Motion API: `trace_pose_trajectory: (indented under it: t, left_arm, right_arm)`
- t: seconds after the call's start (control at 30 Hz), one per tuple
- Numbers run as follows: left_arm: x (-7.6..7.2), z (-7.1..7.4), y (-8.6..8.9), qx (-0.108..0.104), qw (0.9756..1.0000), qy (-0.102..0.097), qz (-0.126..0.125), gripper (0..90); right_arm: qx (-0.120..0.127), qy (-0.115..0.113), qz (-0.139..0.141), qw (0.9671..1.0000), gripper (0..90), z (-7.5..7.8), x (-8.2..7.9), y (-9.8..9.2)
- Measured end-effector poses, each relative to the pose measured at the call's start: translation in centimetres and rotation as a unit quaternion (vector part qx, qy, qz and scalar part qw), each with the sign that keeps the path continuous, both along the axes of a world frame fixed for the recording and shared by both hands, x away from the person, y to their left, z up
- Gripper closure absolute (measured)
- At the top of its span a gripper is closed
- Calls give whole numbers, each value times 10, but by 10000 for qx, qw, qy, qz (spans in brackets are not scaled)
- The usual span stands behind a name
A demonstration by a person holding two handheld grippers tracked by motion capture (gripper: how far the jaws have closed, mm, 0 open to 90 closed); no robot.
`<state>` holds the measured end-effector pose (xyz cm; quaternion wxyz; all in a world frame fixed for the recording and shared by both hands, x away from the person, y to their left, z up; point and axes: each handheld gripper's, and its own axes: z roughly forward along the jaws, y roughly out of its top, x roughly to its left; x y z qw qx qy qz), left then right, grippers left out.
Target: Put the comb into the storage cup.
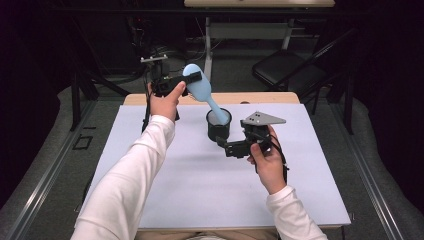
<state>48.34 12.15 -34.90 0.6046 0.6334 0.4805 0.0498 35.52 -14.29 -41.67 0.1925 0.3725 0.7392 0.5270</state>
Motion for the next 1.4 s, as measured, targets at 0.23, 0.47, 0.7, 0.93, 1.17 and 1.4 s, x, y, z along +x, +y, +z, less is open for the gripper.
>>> trace_pose_trajectory:
  t: [0.23, 0.47, 0.7, 0.93, 1.17, 1.4]
  left_arm:
    - [-1, 2, -3, 173, 9997, -188, 32, 506]
    - [-2, 2, -8, 230, 9992, -337, 48, 506]
    - [1, -1, -13, 293, 9990, -325, 59, 506]
    - [4, -1, -15, 323, 9989, -334, 76, 506]
    - [6, 0, -15, 305, 9989, -322, 137, 506]
    - [10, 0, -15, 368, 9985, -341, 218, 507]
  right_arm:
    - [-1, -33, -27, 10000, 0, 0, 0, -1]
    - [8, -51, -34, 10000, 0, 0, 0, -1]
    - [-4, -51, -29, 10000, 0, 0, 1, -1]
    - [3, -55, -25, 10000, 0, 0, 1, -2]
    - [0, -66, -23, 10000, 0, 0, 1, -2]
    - [22, -41, -20, 10000, 0, 0, 1, -2]
